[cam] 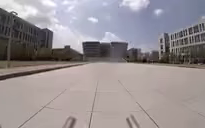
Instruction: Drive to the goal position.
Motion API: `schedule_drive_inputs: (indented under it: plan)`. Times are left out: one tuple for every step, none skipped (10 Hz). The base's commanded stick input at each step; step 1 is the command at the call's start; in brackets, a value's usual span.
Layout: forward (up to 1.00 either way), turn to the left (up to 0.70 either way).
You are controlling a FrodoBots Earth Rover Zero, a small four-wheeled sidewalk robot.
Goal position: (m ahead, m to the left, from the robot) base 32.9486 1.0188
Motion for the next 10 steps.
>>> schedule_drive_inputs:
  plan:
    - [1.0, 0.0]
    - [1.0, 0.0]
    - [1.0, 0.0]
    - [1.0, 0.0]
    - [1.0, 0.0]
    - [1.0, 0.0]
    - [1.0, 0.0]
    - [1.0, 0.0]
    - [1.0, 0.0]
    - [1.0, 0.0]
